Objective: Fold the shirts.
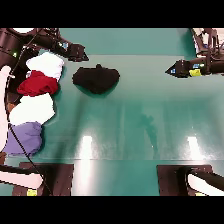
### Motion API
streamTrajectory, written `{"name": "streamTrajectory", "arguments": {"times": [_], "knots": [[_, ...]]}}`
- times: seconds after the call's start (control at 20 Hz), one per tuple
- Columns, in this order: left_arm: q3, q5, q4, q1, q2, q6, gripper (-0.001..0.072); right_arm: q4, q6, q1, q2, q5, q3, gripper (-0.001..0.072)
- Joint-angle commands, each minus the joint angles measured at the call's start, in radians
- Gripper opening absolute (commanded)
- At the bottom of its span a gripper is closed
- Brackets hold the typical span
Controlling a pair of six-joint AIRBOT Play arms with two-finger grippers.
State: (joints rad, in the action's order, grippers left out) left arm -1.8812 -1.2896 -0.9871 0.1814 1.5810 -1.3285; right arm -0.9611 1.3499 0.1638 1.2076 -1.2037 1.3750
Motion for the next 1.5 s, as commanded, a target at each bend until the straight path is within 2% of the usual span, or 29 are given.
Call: {"name": "streamTrajectory", "arguments": {"times": [0.0,0.4,0.45,0.5,0.55,0.65,0.8,1.1,1.15,1.2,1.3,1.35,1.45], "knots": [[0.000,0.000,0.000,0.000,0.000,0.000,0.0024,0.000,0.000,0.000,0.001,0.000,0.001,0.0016],[0.000,0.023,0.022,0.000,0.000,-0.006,0.0026,0.000,0.000,0.000,0.001,0.052,0.001,0.0016],[0.000,0.040,0.006,0.000,0.000,0.002,0.0154,0.000,0.000,0.000,0.001,0.051,0.001,0.0016],[0.000,0.074,-0.042,0.000,0.003,-0.002,0.0567,0.000,0.000,0.000,0.001,0.051,0.001,0.0016],[0.000,0.095,-0.087,0.000,0.013,-0.023,0.0683,0.000,0.000,0.000,0.001,0.050,0.001,0.0016],[0.000,0.085,-0.175,0.000,0.060,-0.063,0.0686,0.000,0.000,0.000,0.001,0.050,0.001,0.0016],[0.000,0.088,-0.187,0.000,0.179,-0.071,0.0687,0.000,0.000,0.000,0.001,0.051,0.001,0.0016],[0.000,0.102,-0.174,0.000,0.353,-0.090,0.0684,0.000,0.000,0.000,0.001,0.053,0.001,0.0016],[0.000,0.103,-0.172,0.000,0.360,-0.090,0.0643,0.000,0.000,0.000,0.001,0.055,0.001,0.0016],[0.000,0.107,-0.172,0.000,0.362,-0.087,0.0475,0.000,0.000,0.000,0.001,0.059,0.001,0.0016],[0.000,0.124,-0.157,0.000,0.361,-0.086,0.0061,0.000,0.000,0.000,0.001,0.074,0.002,0.0016],[-0.003,0.121,-0.157,0.000,0.361,-0.087,0.0023,0.001,0.000,0.000,0.000,0.083,0.002,0.0016],[-0.027,0.092,-0.158,0.000,0.341,-0.088,0.0022,-0.008,0.000,-0.006,-0.002,0.079,0.028,0.0015]]}}
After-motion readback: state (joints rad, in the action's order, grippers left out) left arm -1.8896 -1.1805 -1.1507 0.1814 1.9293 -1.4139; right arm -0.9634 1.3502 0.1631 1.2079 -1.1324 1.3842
